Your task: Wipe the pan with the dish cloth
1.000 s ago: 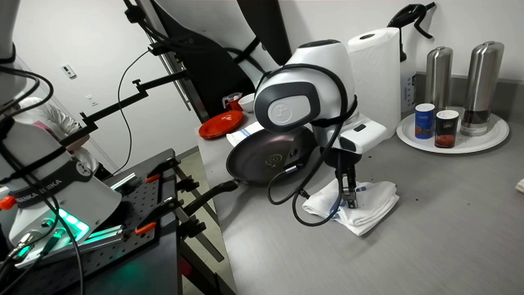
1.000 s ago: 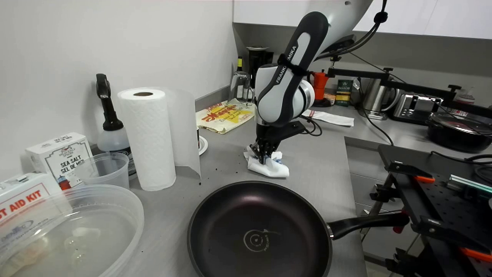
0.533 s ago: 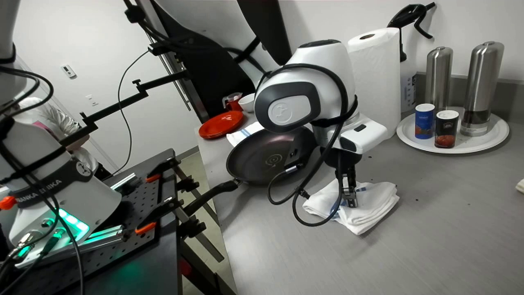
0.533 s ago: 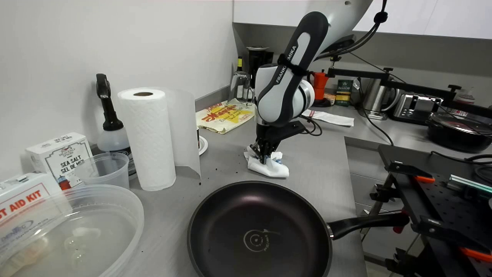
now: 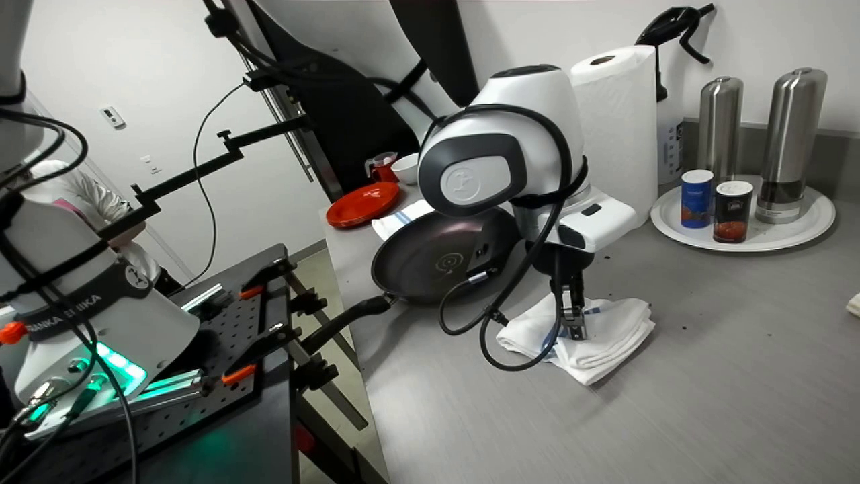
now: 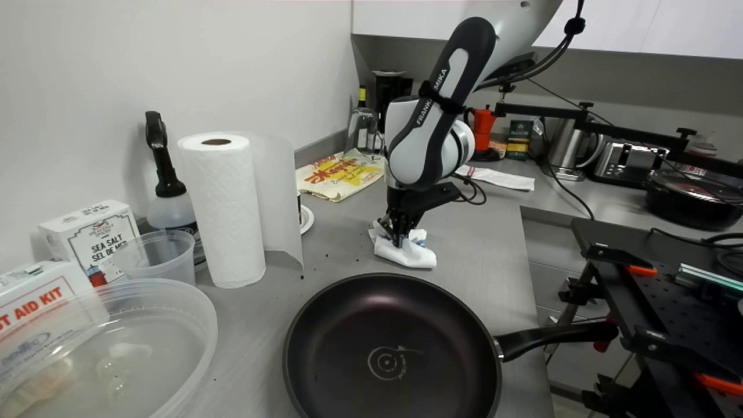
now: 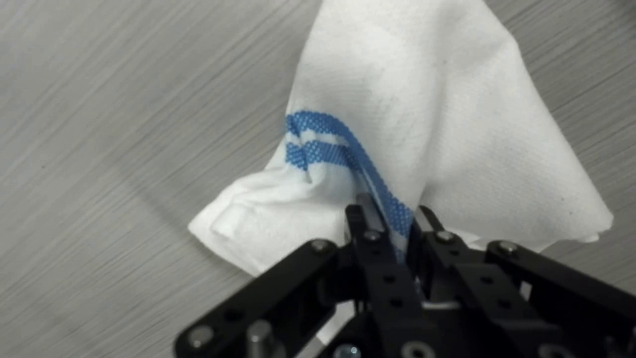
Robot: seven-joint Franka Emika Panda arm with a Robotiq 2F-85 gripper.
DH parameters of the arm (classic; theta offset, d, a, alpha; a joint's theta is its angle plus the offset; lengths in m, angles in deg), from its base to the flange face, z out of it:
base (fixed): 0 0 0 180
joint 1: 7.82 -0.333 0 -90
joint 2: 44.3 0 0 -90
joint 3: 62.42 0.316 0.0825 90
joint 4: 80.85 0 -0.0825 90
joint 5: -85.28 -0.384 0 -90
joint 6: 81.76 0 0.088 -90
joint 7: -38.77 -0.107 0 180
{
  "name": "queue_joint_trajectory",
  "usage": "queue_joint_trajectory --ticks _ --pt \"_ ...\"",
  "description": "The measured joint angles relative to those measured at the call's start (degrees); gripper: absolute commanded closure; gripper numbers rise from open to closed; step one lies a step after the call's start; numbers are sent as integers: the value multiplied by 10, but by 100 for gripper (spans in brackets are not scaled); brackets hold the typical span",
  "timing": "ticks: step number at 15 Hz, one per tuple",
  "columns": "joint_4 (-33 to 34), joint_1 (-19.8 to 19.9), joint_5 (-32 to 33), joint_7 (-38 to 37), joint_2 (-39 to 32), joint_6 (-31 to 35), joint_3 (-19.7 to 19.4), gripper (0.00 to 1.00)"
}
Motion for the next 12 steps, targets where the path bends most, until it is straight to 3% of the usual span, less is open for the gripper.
queue_joint_trajectory --ticks 12 --pt "-4 -1 0 2 11 3 12 97"
